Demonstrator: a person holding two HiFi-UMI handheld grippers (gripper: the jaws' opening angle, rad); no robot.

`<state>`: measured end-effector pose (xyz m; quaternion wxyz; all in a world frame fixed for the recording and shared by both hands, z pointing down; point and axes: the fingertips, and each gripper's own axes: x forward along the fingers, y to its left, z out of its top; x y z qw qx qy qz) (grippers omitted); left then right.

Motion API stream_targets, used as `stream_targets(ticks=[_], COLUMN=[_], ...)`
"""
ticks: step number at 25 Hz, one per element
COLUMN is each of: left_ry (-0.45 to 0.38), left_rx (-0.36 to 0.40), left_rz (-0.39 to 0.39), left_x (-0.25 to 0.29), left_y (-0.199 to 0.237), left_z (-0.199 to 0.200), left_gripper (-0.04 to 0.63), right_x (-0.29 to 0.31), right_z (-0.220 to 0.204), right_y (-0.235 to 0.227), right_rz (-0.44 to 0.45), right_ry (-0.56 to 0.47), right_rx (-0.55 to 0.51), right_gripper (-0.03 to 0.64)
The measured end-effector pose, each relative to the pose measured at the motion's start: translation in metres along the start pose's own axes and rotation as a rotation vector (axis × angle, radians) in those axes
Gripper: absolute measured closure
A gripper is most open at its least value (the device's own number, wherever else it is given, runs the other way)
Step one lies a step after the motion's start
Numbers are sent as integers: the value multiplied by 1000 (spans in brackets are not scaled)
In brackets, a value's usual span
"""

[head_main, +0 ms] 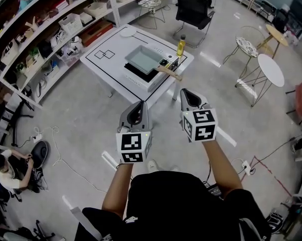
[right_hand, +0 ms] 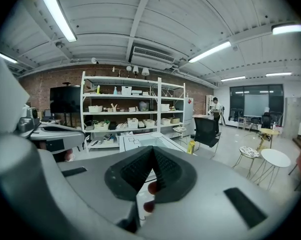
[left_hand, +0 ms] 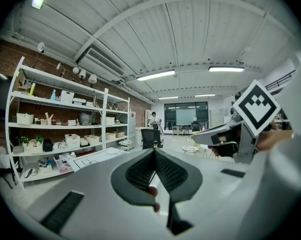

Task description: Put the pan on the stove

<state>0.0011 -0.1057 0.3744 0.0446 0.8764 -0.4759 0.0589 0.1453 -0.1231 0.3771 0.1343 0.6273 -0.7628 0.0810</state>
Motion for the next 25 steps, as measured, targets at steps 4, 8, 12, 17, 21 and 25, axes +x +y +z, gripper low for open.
stream_targets(ticks=[4, 8, 12, 17, 21, 25], left_ry=[-3, -3, -5, -5, -4, -8], left_rx=[-2, -9, -5, -13, -19, -15], left_rz=[16, 25, 27, 33, 33, 32], left_x=[-3, -4, -7, -10, -13, -17], left_y=[-6, -10, -16, -19, -21, -25], left_z=[-2, -4, -3, -2, -2, 1], left_gripper=[586, 586, 586, 586, 586, 586], right_x=[-6, -10, -15, -21, -26, -31], right_z=[-3, -5, -5, -4, -4, -5], right_y=[0, -2, -4, -2, 2, 3], right_rz=[19, 27, 29, 30, 40, 47], right_ry=[-4, -4, -5, -9, -11, -6], right_rx=[-9, -15, -26, -67, -81, -73], right_gripper=[615, 615, 615, 615, 615, 615])
